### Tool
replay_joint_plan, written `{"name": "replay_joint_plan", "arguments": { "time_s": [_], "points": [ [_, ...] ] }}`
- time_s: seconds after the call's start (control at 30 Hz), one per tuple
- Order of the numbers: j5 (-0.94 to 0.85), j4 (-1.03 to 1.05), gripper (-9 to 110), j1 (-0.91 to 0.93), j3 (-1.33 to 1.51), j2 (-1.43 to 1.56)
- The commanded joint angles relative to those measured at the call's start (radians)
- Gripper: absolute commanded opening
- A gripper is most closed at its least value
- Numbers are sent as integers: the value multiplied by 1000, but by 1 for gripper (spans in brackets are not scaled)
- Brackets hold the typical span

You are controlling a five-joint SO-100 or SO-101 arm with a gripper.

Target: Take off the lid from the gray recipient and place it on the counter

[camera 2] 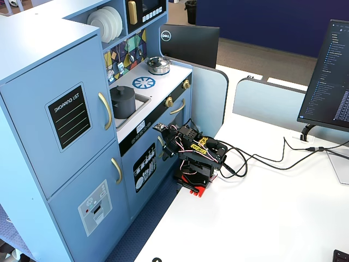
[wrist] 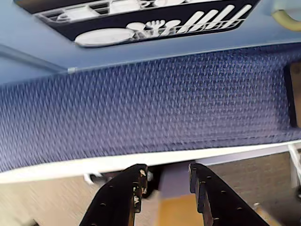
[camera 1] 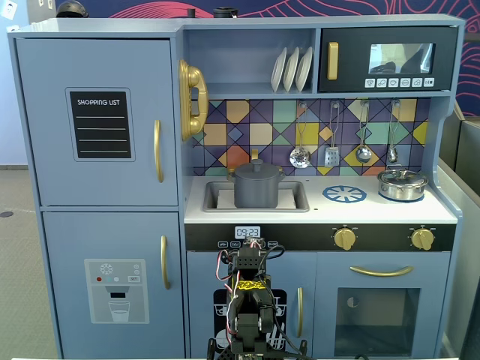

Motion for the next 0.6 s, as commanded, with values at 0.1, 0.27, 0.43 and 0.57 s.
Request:
{"name": "replay_joint_plan", "arguments": {
  "time_s": [0.1, 0.27, 0.43, 0.57],
  "points": [
    [83, -9, 0, -18, -207, -12],
    [-64, -178, 0, 3, -466, -74],
    [-150, -425, 0, 34, -690, -172],
    [-187, -586, 1, 52, -816, -279]
  ]
}}
